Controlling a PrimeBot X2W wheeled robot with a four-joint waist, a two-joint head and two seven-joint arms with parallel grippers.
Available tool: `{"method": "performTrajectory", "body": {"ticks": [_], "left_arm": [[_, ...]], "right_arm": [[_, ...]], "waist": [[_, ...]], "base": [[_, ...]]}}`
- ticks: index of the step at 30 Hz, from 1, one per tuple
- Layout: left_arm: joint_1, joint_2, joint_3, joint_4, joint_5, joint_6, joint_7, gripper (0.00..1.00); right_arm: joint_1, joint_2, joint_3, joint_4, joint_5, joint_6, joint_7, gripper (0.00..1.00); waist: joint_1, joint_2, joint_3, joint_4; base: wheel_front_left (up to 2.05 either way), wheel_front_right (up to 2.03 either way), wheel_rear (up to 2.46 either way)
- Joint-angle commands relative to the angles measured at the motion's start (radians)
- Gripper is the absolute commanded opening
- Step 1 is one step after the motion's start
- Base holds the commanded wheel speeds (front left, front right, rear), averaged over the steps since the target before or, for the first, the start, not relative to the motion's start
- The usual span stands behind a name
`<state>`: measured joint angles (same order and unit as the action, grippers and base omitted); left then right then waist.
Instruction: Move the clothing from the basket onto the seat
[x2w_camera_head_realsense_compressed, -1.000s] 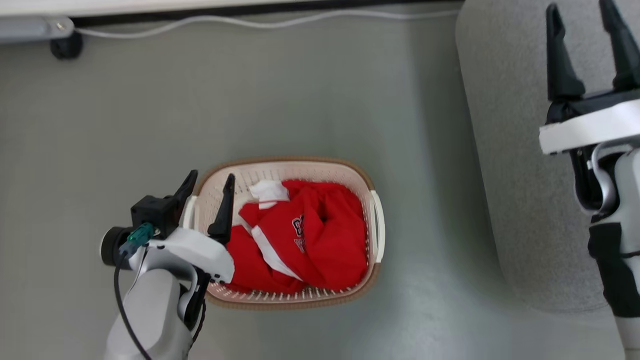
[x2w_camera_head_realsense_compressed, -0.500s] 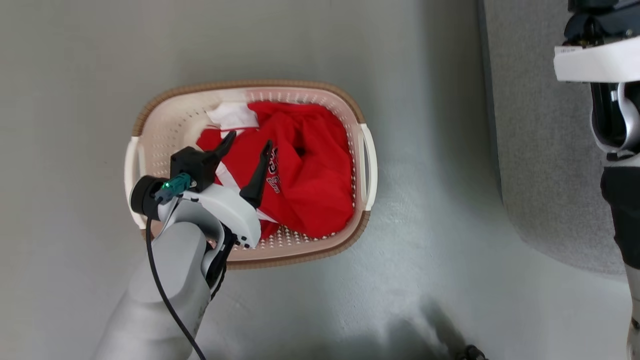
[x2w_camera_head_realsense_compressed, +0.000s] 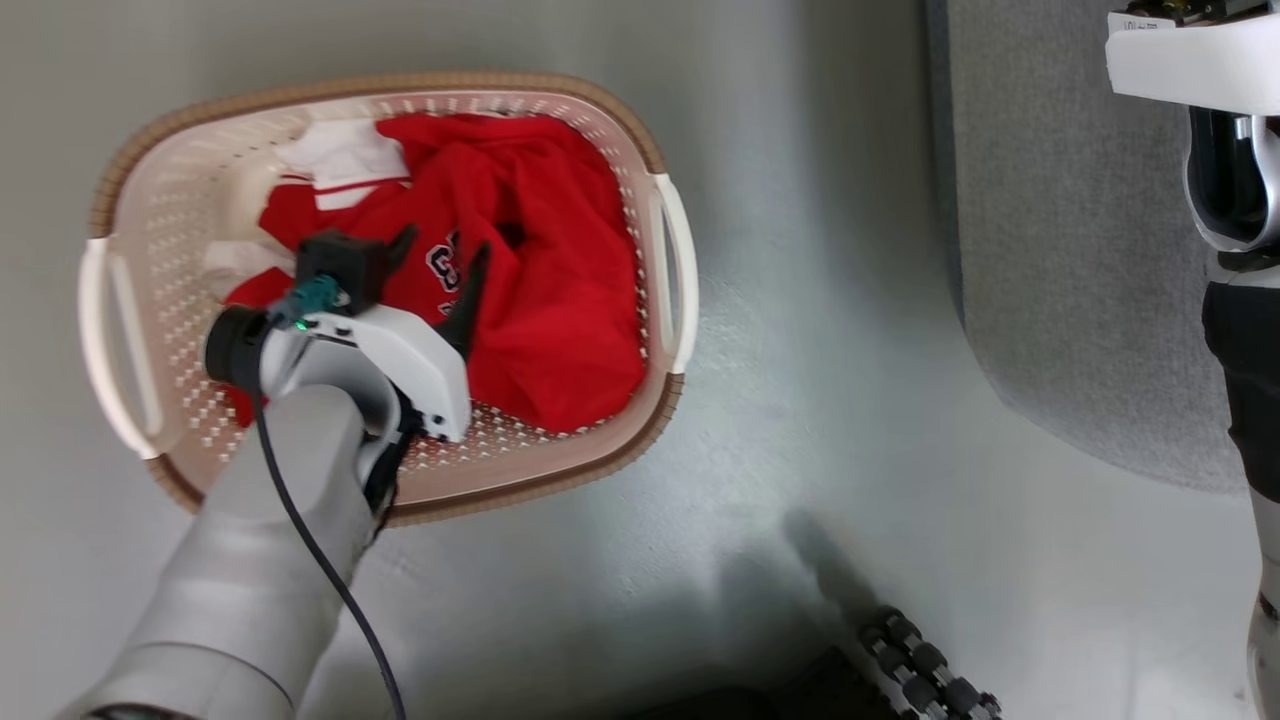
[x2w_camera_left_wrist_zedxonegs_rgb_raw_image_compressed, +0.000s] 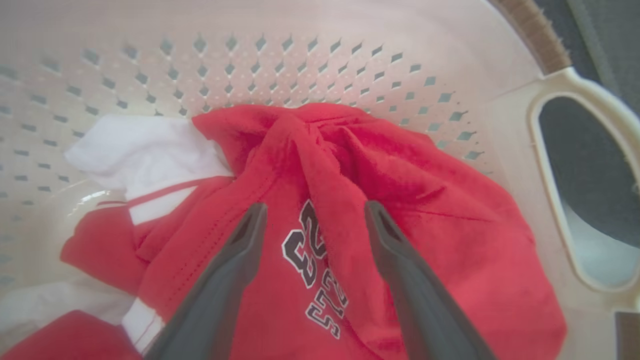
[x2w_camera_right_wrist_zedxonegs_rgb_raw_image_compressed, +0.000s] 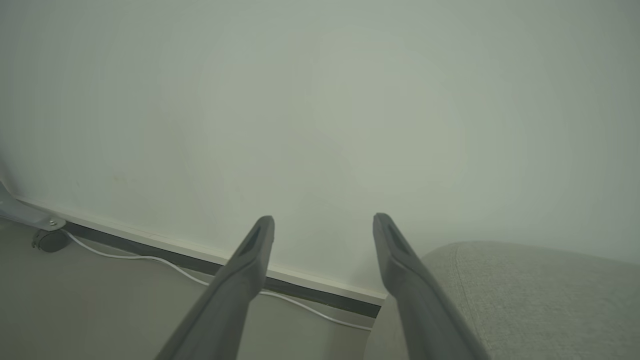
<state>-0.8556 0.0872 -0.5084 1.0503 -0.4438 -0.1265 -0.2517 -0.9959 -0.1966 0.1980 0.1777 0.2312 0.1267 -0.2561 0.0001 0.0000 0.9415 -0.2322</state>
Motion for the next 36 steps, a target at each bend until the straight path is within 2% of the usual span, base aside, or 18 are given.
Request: {"method": "performTrajectory", "body": {"ticks": [1,9,13,17,18,19,20,30,36], "left_arm": [[-0.006,0.02,0.012,0.015,-0.013,-0.004,-0.01,1.0],[-0.108,0.025,-0.016,0.177,-0.03,-0.001,0.004,1.0],[-0.139,0.025,-0.027,0.212,-0.021,0.026,0.03,1.0],[-0.156,0.019,-0.046,0.226,-0.018,0.017,0.078,1.0],[-0.158,0.018,-0.05,0.228,-0.018,0.015,0.085,0.82],[-0.161,0.017,-0.053,0.229,-0.018,0.013,0.087,0.13],[-0.161,0.016,-0.054,0.23,-0.02,0.012,0.092,0.0],[-0.139,0.022,-0.061,0.236,-0.034,0.005,0.04,0.0],[-0.097,0.006,-0.06,0.217,-0.051,0.0,-0.002,0.0]], "right_arm": [[0.015,0.005,0.003,-0.034,0.007,0.004,-0.006,1.0],[0.023,0.021,0.005,-0.07,0.017,0.004,-0.006,1.0],[0.034,0.027,0.007,-0.086,0.017,0.004,-0.006,1.0],[0.044,0.032,0.011,-0.1,0.018,0.004,-0.006,1.0],[0.046,0.033,0.011,-0.102,0.019,0.004,-0.006,1.0],[0.046,0.033,0.011,-0.103,0.02,0.004,-0.006,1.0],[0.045,0.034,0.009,-0.104,0.021,0.004,-0.006,1.0],[0.041,0.047,-0.002,-0.08,0.027,0.004,-0.006,1.0],[0.066,0.041,-0.006,-0.044,0.022,0.004,-0.006,1.0]], "waist": [[0.0,0.0,0.021,-0.021],[0.0,0.0,0.061,-0.056],[0.0,0.0,0.062,-0.066],[-0.0001,0.0,0.062,-0.07],[-0.0001,0.0,0.062,-0.071],[-0.0001,0.0,0.061,-0.073],[-0.0001,0.0,0.059,-0.074],[-0.0001,0.0,0.007,-0.069],[-0.0001,0.0,-0.083,-0.026]], "base": [[0.0,0.0,0.0],[0.0,0.0,0.0],[0.0,0.0,0.0],[0.0,0.0,0.0],[0.0,0.0,0.0],[0.0,0.0,0.0],[0.0,0.0,0.0],[0.0,0.0,0.0],[0.0,0.0,0.0]]}}
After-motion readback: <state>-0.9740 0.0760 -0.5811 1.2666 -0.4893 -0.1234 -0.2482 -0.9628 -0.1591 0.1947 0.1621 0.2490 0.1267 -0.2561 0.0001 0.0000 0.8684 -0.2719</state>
